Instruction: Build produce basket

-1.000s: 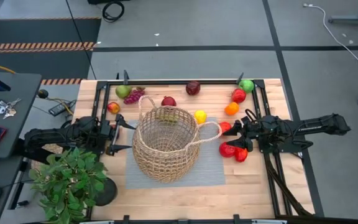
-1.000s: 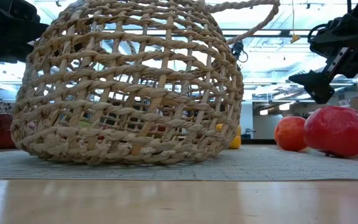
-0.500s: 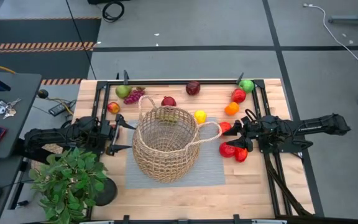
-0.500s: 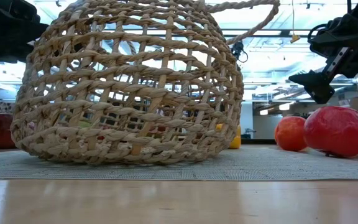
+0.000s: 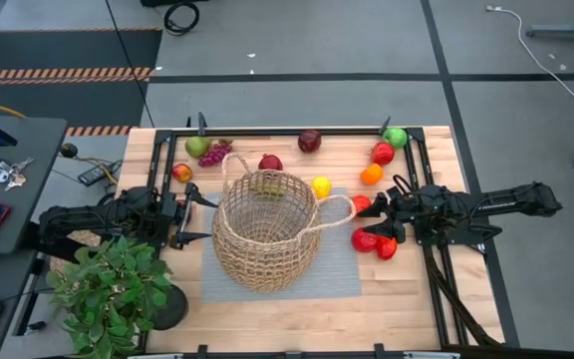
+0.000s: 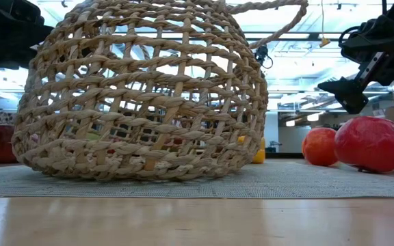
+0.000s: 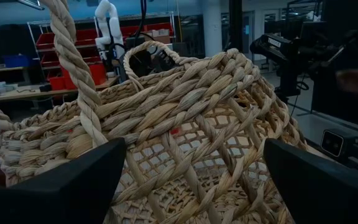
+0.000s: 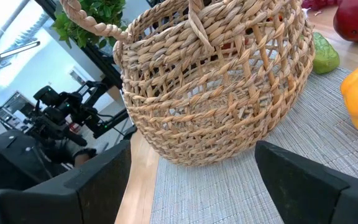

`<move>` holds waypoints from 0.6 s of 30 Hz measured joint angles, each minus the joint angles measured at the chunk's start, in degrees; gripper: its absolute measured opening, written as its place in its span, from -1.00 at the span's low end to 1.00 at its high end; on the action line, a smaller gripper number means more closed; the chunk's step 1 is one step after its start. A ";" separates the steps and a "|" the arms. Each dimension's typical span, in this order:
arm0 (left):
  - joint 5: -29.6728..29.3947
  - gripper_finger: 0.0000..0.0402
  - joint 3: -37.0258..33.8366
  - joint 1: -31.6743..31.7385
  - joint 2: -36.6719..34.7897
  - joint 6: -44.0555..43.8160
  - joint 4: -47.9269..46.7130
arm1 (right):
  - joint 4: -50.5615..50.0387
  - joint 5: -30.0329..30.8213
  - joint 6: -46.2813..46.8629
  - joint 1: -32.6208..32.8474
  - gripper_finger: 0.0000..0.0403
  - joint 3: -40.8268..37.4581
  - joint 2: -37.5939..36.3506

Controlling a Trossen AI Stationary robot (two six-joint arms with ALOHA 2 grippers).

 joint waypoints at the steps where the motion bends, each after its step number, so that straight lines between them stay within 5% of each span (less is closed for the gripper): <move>1: -0.01 0.94 -0.01 0.01 0.02 0.00 -0.01 | 0.00 -0.01 0.00 -0.02 0.72 -0.01 0.00; 9: 0.01 0.94 0.00 0.01 0.01 0.00 0.00 | 0.42 0.95 -0.02 0.00 0.72 0.01 0.00; 18: 0.00 0.94 0.00 0.01 0.00 0.00 0.01 | 9.75 14.27 -11.30 -0.02 0.72 0.01 0.00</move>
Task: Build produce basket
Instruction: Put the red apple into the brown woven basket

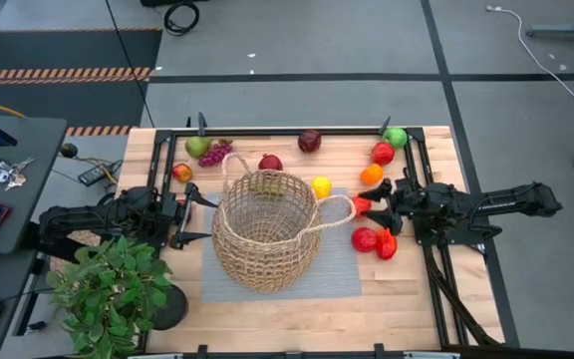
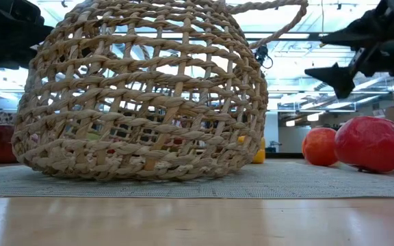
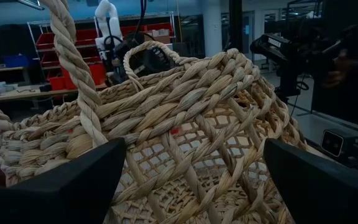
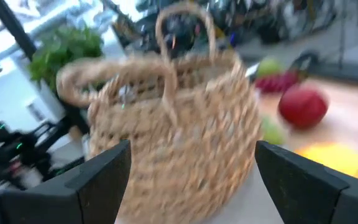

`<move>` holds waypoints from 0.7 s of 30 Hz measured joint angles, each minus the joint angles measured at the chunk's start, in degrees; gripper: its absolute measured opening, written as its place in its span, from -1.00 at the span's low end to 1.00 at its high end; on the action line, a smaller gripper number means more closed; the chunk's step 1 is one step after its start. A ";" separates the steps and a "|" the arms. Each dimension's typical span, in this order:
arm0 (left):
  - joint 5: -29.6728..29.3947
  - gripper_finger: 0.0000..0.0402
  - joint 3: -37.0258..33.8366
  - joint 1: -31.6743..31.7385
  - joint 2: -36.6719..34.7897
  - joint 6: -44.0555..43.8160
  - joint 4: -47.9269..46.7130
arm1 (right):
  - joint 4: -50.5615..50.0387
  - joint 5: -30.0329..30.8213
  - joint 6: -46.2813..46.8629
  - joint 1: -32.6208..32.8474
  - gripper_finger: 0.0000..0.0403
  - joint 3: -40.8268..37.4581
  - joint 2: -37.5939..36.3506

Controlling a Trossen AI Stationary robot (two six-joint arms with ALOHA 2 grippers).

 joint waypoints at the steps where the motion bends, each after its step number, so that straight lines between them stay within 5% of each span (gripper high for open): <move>1: -0.01 0.94 -0.01 0.00 0.01 0.00 0.00 | 1.11 1.02 -1.00 0.00 0.72 0.00 -0.02; 13: 0.01 0.94 0.01 -0.02 0.02 0.00 -0.02 | 4.34 -0.74 -1.93 0.00 0.72 0.01 0.35; 21: -0.01 0.94 0.01 0.00 0.00 0.00 -0.02 | -11.10 3.41 0.78 -1.95 0.72 4.36 2.28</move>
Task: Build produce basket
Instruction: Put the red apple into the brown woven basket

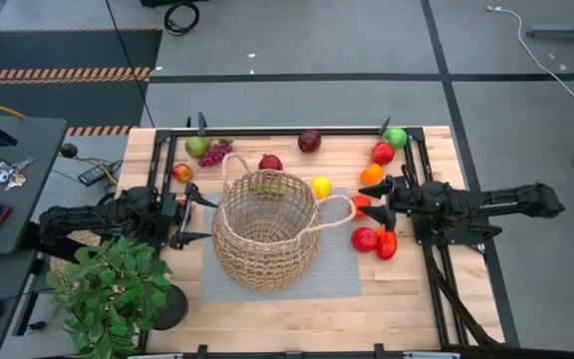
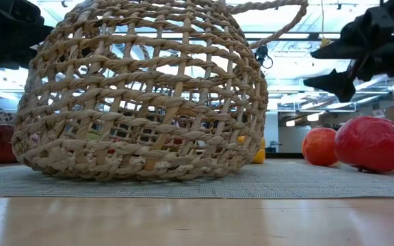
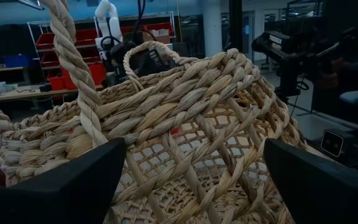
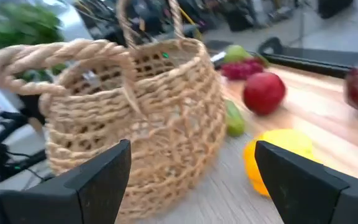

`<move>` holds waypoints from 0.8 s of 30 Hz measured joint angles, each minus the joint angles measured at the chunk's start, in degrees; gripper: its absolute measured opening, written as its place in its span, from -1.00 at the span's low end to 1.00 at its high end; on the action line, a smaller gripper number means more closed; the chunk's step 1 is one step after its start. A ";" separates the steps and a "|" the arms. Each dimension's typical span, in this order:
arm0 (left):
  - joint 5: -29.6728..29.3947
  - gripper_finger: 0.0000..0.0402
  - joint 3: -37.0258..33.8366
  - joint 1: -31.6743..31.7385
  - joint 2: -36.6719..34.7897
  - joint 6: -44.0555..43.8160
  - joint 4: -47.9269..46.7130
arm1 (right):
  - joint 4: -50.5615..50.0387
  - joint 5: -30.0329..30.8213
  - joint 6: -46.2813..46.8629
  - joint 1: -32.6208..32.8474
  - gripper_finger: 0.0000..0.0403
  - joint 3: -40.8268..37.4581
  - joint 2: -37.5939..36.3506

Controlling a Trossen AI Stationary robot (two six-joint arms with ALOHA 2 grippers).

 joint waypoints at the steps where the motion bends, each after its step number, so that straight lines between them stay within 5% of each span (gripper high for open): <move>1: 0.00 0.94 -0.01 -0.02 0.01 0.00 0.00 | -1.45 0.57 0.10 -0.15 0.72 1.33 0.66; 24: 0.00 0.94 0.00 -0.01 0.01 0.00 0.01 | -42.03 6.44 18.57 0.11 0.72 23.19 16.81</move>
